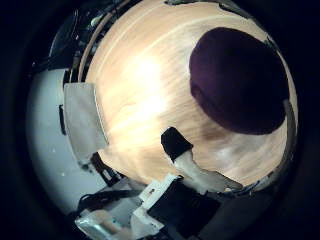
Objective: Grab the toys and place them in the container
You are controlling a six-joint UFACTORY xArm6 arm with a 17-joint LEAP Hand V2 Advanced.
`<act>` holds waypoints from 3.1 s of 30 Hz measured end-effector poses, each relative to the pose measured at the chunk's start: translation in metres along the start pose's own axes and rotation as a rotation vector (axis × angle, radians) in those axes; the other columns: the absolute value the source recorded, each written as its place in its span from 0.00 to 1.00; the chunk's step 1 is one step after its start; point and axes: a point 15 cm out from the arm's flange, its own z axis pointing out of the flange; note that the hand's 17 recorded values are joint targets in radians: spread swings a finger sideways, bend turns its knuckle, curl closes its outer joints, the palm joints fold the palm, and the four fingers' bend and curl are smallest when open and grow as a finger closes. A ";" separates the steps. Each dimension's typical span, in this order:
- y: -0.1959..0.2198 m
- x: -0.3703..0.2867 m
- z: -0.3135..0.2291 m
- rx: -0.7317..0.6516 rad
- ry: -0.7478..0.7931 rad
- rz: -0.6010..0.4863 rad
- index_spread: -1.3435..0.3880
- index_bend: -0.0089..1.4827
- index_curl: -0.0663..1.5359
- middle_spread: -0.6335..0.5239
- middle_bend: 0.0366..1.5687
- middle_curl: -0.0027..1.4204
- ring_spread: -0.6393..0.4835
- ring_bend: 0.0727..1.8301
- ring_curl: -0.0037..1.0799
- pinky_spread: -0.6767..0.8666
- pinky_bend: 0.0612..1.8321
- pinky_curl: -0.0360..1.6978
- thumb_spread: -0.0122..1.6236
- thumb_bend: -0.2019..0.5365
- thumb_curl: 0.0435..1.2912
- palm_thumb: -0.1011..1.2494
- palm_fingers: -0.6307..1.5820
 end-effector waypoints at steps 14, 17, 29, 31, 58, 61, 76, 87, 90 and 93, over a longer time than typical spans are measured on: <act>-0.009 0.010 0.026 -0.064 -0.032 0.007 0.49 0.11 0.21 0.29 0.17 0.27 0.32 0.35 0.25 0.60 0.24 0.12 0.62 0.24 0.20 0.31 0.50; -0.011 0.011 0.029 -0.068 -0.035 0.008 0.48 0.12 0.21 0.27 0.23 0.30 0.29 0.41 0.29 0.56 0.22 0.11 0.63 0.26 0.20 0.34 0.56; -0.024 0.018 0.018 -0.030 -0.020 0.012 0.46 0.20 0.27 0.22 0.44 0.42 0.22 0.52 0.39 0.36 0.23 0.07 0.69 0.26 0.20 0.42 0.78; -0.026 0.020 0.015 -0.025 -0.018 0.014 0.46 0.21 0.29 0.23 0.45 0.43 0.23 0.53 0.41 0.32 0.27 0.09 0.70 0.26 0.20 0.43 0.81; -0.039 0.034 0.010 -0.052 -0.032 0.024 0.53 0.55 0.52 0.31 0.67 0.57 0.33 0.68 0.59 0.21 0.71 0.31 0.80 0.26 0.17 0.53 0.83; -0.039 0.037 0.009 -0.047 -0.036 0.028 0.54 0.59 0.54 0.31 0.69 0.59 0.34 0.69 0.60 0.23 0.73 0.33 0.81 0.26 0.16 0.52 0.83; -0.044 0.038 -0.035 -0.049 -0.041 0.030 0.58 0.68 0.56 0.34 0.77 0.61 0.36 0.74 0.66 0.28 0.76 0.38 0.86 0.26 0.13 0.51 0.80; -0.045 0.011 -0.098 -0.001 -0.057 0.001 0.59 0.70 0.56 0.36 0.78 0.61 0.37 0.75 0.68 0.29 0.76 0.40 0.87 0.27 0.12 0.50 0.79; -0.047 0.001 -0.122 0.029 -0.053 -0.014 0.59 0.70 0.56 0.36 0.79 0.60 0.37 0.75 0.68 0.29 0.76 0.41 0.87 0.27 0.12 0.50 0.79; -0.050 -0.010 -0.141 0.051 -0.064 -0.026 0.59 0.70 0.56 0.36 0.79 0.60 0.37 0.75 0.68 0.29 0.75 0.41 0.88 0.26 0.12 0.51 0.79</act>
